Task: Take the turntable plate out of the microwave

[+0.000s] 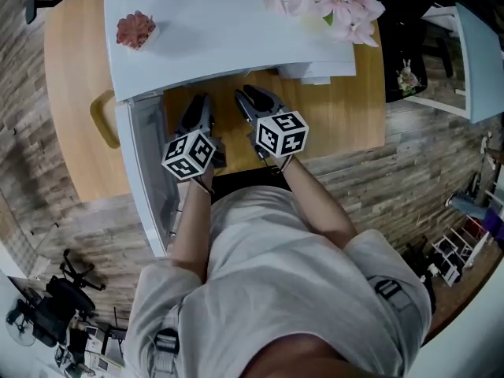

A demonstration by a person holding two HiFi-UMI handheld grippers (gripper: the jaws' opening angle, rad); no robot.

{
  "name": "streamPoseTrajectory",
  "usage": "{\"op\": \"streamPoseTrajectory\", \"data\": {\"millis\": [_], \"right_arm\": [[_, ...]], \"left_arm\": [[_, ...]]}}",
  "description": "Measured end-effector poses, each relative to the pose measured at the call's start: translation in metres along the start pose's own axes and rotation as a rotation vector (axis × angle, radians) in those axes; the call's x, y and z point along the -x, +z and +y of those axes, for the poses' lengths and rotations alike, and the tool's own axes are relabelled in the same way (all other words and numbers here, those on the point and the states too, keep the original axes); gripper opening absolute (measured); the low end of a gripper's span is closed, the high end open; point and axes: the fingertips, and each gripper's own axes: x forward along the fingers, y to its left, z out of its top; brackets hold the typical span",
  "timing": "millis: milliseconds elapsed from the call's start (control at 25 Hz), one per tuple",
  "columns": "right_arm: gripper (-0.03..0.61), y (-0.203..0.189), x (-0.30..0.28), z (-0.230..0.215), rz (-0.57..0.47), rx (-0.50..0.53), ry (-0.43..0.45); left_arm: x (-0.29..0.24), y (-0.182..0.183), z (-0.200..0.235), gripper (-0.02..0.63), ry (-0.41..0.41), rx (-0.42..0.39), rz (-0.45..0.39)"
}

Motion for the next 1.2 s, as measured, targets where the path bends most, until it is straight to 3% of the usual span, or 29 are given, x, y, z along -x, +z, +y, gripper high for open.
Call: {"op": "streamPoseTrajectory", "data": {"millis": [200, 320, 440, 840, 1040, 1200], "right_arm": [[0.141, -0.004, -0.010, -0.012, 0.013, -0.177, 0.025], [0.161, -0.003, -0.014, -0.019, -0.004, -0.291, 0.039], [0.172, -0.002, -0.020, -0.024, -0.012, -0.327, 0.039], [0.170, 0.002, -0.034, -0.027, -0.021, -0.370, 0.051], [0.115, 0.002, -0.035, -0.030, -0.016, -0.362, 0.032], [0.109, 0.001, -0.032, -0.030, -0.017, -0.352, 0.028]], "left_arm": [[-0.010, -0.002, 0.008, 0.153, -0.009, 0.168, -0.018], [-0.015, -0.001, 0.014, 0.169, -0.005, 0.228, -0.035], [-0.021, 0.000, 0.020, 0.169, 0.005, 0.273, -0.051], [-0.040, 0.004, 0.028, 0.169, -0.007, 0.286, -0.057], [-0.042, 0.002, 0.029, 0.136, -0.013, 0.298, -0.046], [-0.040, 0.002, 0.027, 0.130, -0.019, 0.285, -0.042]]}}
